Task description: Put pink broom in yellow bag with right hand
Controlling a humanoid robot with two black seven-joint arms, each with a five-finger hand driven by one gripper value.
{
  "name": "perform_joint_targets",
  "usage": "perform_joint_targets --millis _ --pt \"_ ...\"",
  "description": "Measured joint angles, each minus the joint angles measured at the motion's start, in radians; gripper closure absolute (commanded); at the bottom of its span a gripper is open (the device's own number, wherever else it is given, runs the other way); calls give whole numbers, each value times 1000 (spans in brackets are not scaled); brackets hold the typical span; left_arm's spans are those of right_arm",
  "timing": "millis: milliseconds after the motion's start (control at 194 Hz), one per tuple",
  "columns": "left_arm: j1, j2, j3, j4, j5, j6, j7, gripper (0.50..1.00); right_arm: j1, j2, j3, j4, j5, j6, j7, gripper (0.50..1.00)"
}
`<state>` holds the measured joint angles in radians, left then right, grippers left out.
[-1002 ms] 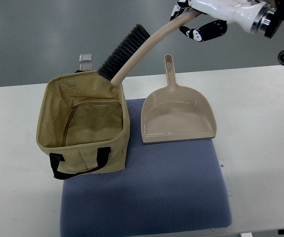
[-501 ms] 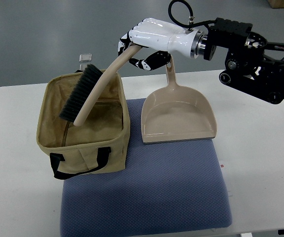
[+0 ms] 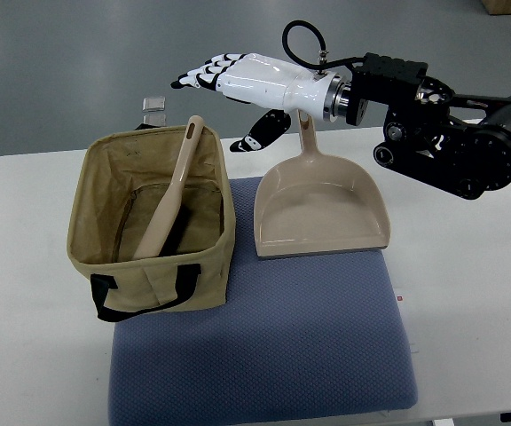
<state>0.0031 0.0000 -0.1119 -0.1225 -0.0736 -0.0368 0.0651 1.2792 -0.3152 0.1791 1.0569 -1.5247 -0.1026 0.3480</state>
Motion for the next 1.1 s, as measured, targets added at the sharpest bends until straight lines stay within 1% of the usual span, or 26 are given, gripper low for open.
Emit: perform_joint_targets --millis 108,212,336,449,614,728,950,1100 --pt "0 0 0 0 0 0 0 500 -3 -9 19 0 30 3 -1 574" --pt "0 0 0 0 0 0 0 500 -4 -25 57 -1 111 19 -5 576" --pt "0 0 0 0 0 0 0 500 -29 -71 124 -14 262 63 -7 576" --pt "0 0 0 0 0 0 0 500 -71 -115 211 -45 476 117 -10 574" --pt "0 0 0 0 0 0 0 500 -175 -148 369 -122 726 197 -27 574" --pt "0 0 0 0 0 0 0 500 -259 -146 484 -186 831 229 -48 574" --pt "0 0 0 0 0 0 0 500 -393 -120 691 -311 950 271 -98 574" --pt "0 0 0 0 0 0 0 500 -469 -90 804 -389 976 369 -114 574"
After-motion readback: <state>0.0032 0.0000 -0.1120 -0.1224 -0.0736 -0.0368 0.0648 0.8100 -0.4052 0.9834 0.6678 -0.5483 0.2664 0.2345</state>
